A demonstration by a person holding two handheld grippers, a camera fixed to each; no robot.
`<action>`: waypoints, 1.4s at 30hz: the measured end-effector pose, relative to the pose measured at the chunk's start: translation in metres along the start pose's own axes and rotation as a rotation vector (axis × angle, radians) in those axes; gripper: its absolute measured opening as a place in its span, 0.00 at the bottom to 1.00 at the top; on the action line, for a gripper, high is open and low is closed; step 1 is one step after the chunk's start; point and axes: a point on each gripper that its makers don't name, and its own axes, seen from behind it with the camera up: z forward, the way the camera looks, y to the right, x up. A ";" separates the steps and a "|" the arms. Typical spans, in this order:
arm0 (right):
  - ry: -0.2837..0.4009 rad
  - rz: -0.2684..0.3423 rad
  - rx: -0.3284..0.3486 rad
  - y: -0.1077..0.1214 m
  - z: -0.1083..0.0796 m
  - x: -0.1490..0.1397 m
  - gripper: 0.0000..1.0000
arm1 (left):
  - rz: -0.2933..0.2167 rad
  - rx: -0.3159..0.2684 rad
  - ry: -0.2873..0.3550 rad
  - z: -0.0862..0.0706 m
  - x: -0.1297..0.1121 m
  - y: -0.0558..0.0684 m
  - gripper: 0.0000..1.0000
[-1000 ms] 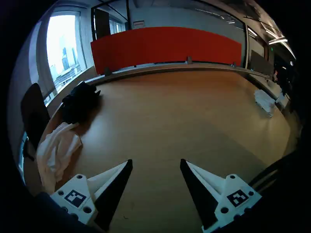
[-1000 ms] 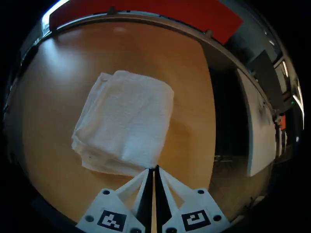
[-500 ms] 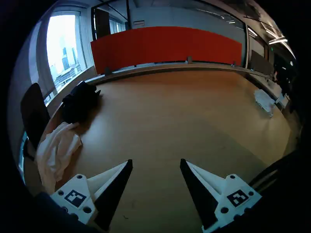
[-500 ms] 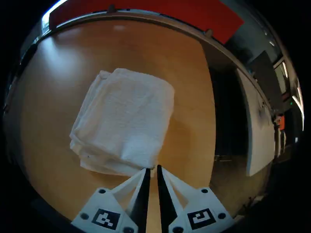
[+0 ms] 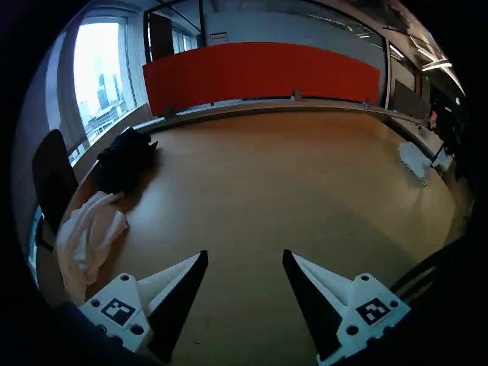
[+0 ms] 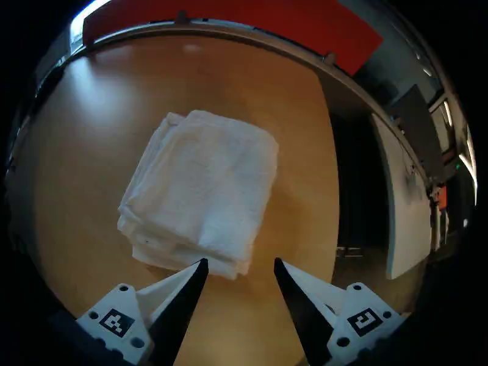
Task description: Fold towel
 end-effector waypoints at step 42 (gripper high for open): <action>0.384 0.409 0.009 -0.028 -0.039 0.058 0.84 | -0.025 0.002 0.019 0.003 0.010 -0.001 0.91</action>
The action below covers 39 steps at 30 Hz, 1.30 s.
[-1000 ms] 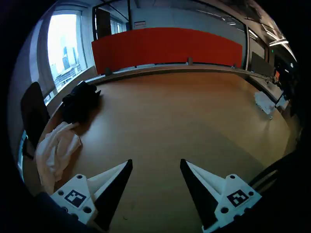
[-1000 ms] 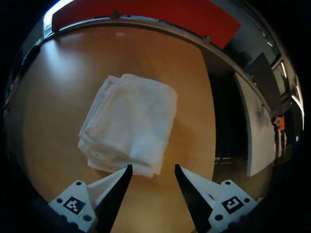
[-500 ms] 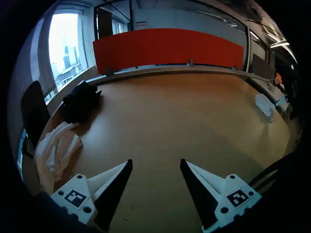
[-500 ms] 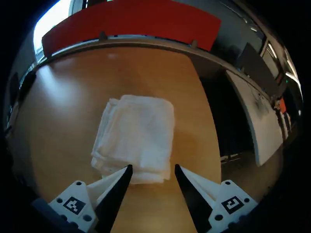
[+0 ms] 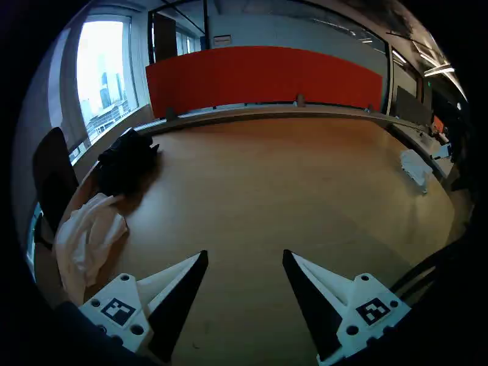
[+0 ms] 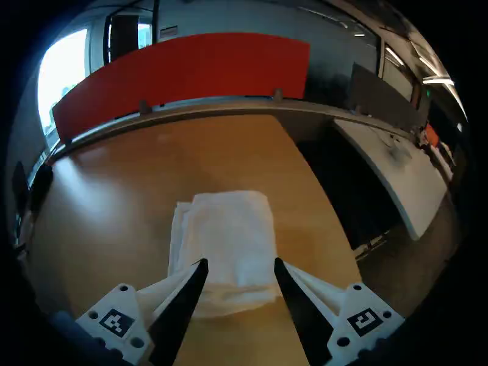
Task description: Fold towel
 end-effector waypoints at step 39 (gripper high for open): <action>0.510 0.156 -0.099 -0.021 -0.055 0.095 0.89 | -0.037 0.007 0.029 0.002 0.018 0.002 0.91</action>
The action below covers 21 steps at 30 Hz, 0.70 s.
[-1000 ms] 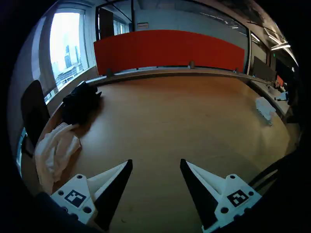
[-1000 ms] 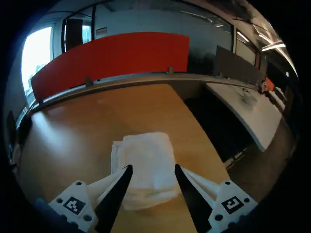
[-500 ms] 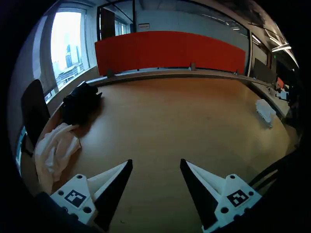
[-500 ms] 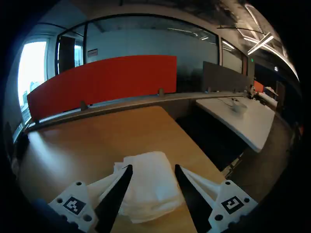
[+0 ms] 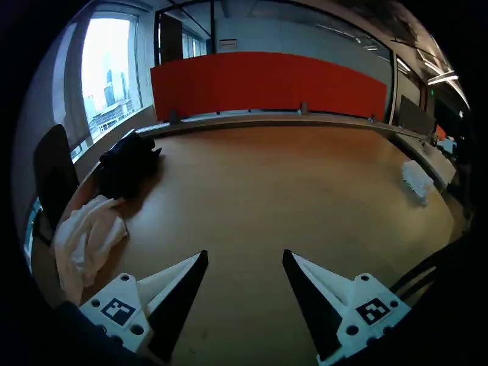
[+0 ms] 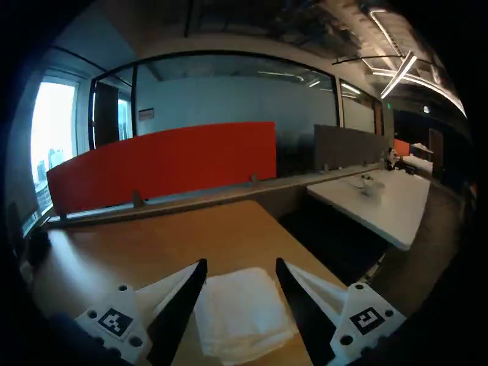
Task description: Fold towel
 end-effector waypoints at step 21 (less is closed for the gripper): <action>0.176 -0.059 0.078 -0.047 -0.013 0.054 1.00 | -0.033 0.012 0.053 0.009 0.025 -0.004 0.91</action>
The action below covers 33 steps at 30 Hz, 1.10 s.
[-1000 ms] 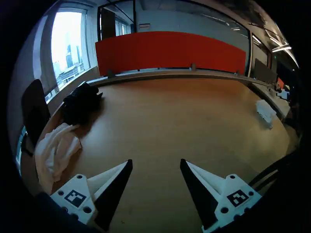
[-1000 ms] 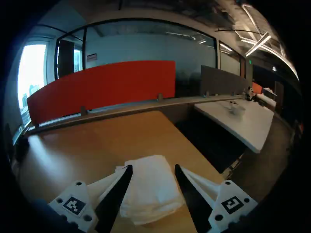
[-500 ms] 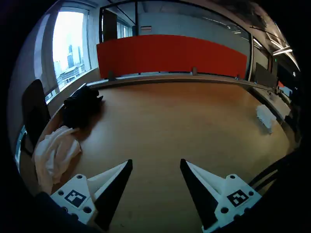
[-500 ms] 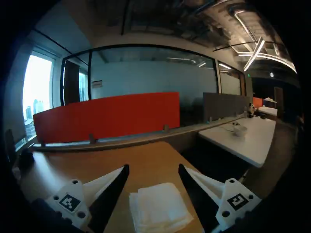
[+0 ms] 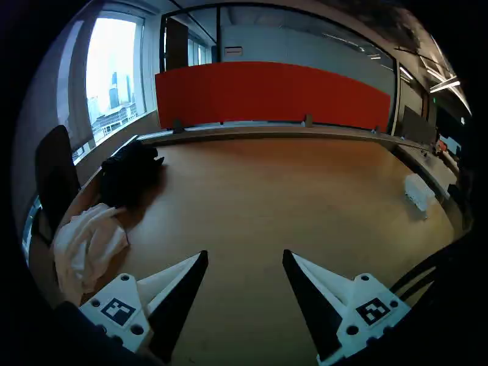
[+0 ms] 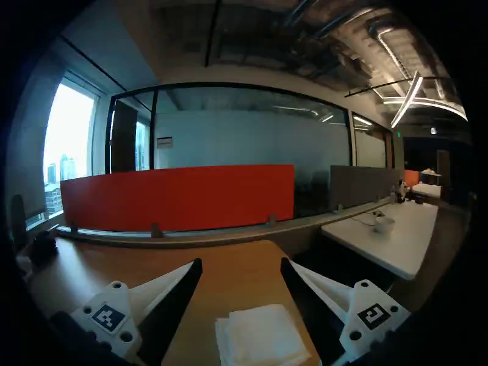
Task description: Fold towel
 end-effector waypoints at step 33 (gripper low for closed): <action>-0.030 -0.019 0.171 -0.098 0.002 0.008 1.00 | -0.075 0.063 0.368 0.005 0.122 -0.034 0.90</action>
